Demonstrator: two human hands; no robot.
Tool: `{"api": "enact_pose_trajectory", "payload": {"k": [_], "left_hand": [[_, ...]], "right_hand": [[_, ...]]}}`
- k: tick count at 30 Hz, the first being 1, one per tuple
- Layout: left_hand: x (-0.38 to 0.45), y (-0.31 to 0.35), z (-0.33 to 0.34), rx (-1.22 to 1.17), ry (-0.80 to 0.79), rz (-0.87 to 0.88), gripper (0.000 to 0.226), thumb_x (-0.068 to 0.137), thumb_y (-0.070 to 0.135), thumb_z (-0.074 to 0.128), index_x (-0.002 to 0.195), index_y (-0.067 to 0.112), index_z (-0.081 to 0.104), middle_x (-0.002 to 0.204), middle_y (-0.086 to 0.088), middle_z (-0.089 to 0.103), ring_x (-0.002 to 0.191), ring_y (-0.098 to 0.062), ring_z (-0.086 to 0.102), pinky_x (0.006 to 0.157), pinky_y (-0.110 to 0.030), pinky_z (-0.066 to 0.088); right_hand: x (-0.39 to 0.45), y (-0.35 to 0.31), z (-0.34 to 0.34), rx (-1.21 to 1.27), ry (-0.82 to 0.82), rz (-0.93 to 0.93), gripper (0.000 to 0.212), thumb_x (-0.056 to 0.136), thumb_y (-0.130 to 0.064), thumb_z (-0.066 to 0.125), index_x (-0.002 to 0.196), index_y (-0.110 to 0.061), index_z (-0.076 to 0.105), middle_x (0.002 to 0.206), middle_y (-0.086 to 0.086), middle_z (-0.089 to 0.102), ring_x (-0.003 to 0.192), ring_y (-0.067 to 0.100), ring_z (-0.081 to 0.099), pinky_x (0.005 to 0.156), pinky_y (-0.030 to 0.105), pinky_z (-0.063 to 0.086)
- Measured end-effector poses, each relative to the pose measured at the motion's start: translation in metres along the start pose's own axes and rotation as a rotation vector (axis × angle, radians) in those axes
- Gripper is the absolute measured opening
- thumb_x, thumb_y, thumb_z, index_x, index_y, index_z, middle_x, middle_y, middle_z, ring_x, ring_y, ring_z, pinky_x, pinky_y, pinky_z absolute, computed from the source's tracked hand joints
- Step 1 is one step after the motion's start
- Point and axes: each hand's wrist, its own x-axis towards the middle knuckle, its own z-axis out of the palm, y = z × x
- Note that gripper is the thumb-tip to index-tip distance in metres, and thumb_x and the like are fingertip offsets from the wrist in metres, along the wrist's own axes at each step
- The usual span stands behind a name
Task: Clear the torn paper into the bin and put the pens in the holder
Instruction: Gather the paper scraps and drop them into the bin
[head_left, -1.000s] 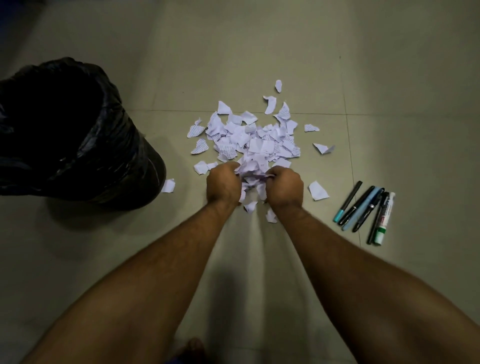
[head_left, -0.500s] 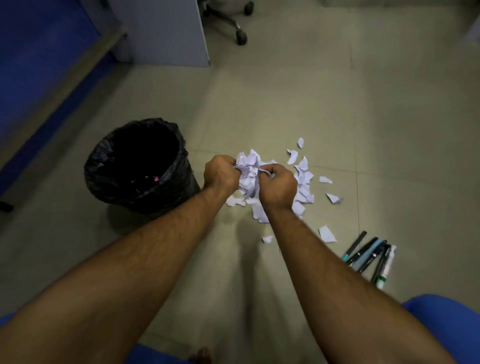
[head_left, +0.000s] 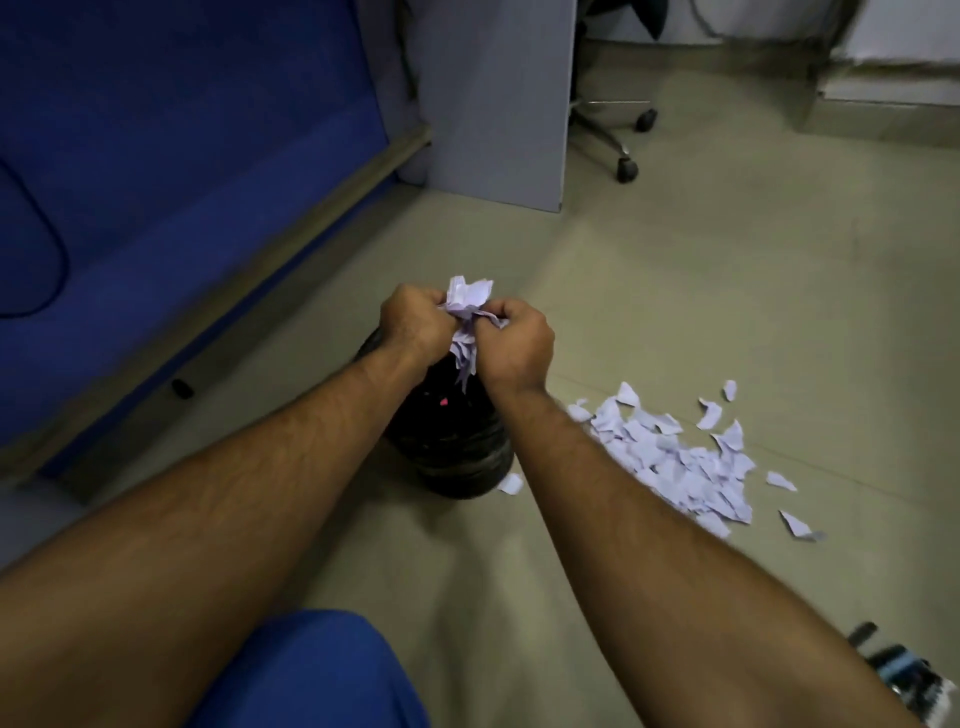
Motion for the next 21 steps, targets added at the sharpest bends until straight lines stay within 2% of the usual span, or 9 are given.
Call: {"api": "enact_pose_trajectory", "payload": {"k": [3, 5, 7, 9, 11, 14, 18, 21], "left_hand": [[0.007, -0.024, -0.012, 0.008, 0.003, -0.01, 0.025, 0.071, 0.033, 0.077, 0.078, 0.009, 0.073, 0.078, -0.008, 0.075, 0.076, -0.019, 0.07, 0.068, -0.039, 0.058], [0.009, -0.041, -0.01, 0.07, -0.032, 0.004, 0.035, 0.074, 0.042, 0.073, 0.079, 0.007, 0.071, 0.081, -0.011, 0.074, 0.074, -0.019, 0.066, 0.068, -0.037, 0.055], [0.009, -0.054, -0.005, 0.191, -0.094, 0.014, 0.043, 0.082, 0.052, 0.067, 0.089, 0.009, 0.069, 0.091, -0.013, 0.073, 0.079, -0.025, 0.064, 0.07, -0.031, 0.05], [0.009, -0.061, 0.001, 0.289, -0.116, -0.001, 0.04, 0.084, 0.046, 0.068, 0.109, 0.015, 0.066, 0.111, -0.012, 0.069, 0.096, -0.028, 0.064, 0.081, -0.031, 0.051], [0.008, -0.058, 0.001, 0.358, -0.1, -0.02, 0.038, 0.082, 0.029, 0.072, 0.117, 0.019, 0.063, 0.119, -0.008, 0.067, 0.106, -0.029, 0.063, 0.084, -0.03, 0.052], [0.008, -0.043, 0.003, 0.379, -0.086, 0.068, 0.026, 0.081, 0.013, 0.066, 0.105, 0.021, 0.068, 0.108, -0.002, 0.071, 0.097, -0.022, 0.066, 0.074, -0.025, 0.049], [-0.001, -0.008, 0.029, 0.27, -0.163, 0.189, 0.011, 0.078, 0.014, 0.065, 0.082, 0.019, 0.074, 0.091, 0.0, 0.075, 0.089, -0.021, 0.069, 0.082, -0.032, 0.056], [-0.019, 0.012, 0.067, 0.197, -0.2, 0.212, 0.011, 0.077, 0.016, 0.064, 0.077, 0.017, 0.074, 0.082, -0.001, 0.075, 0.082, -0.022, 0.07, 0.079, -0.034, 0.058]], "right_hand": [[0.0, 0.002, 0.022, -0.11, -0.072, -0.046, 0.016, 0.085, -0.018, 0.063, 0.094, -0.017, 0.076, 0.092, 0.003, 0.075, 0.083, 0.021, 0.066, 0.067, 0.02, 0.037], [0.004, 0.013, 0.027, -0.264, -0.181, -0.037, 0.016, 0.089, -0.02, 0.061, 0.096, -0.014, 0.074, 0.096, 0.007, 0.074, 0.088, 0.025, 0.066, 0.067, 0.021, 0.035], [0.008, 0.023, 0.032, -0.399, -0.309, -0.009, 0.021, 0.092, -0.027, 0.061, 0.102, -0.012, 0.071, 0.1, 0.009, 0.073, 0.095, 0.028, 0.067, 0.067, 0.024, 0.037], [0.011, 0.028, 0.03, -0.483, -0.336, -0.004, 0.025, 0.089, -0.026, 0.065, 0.108, -0.013, 0.07, 0.105, 0.01, 0.072, 0.101, 0.03, 0.067, 0.07, 0.027, 0.043], [0.014, 0.026, 0.024, -0.493, -0.292, -0.036, 0.032, 0.085, -0.019, 0.067, 0.117, -0.013, 0.068, 0.114, 0.009, 0.071, 0.108, 0.029, 0.065, 0.08, 0.03, 0.049], [0.017, 0.021, 0.009, -0.389, -0.197, -0.061, 0.032, 0.084, -0.018, 0.065, 0.115, -0.017, 0.069, 0.112, 0.005, 0.072, 0.105, 0.026, 0.066, 0.084, 0.03, 0.05], [0.022, 0.023, -0.021, -0.23, -0.039, -0.011, 0.02, 0.085, -0.024, 0.063, 0.102, -0.021, 0.072, 0.096, -0.003, 0.074, 0.09, 0.018, 0.067, 0.075, 0.021, 0.044], [0.025, 0.039, -0.052, -0.178, 0.131, 0.023, 0.016, 0.085, -0.025, 0.061, 0.096, -0.022, 0.073, 0.091, -0.004, 0.074, 0.088, 0.019, 0.067, 0.076, 0.025, 0.047]]}}
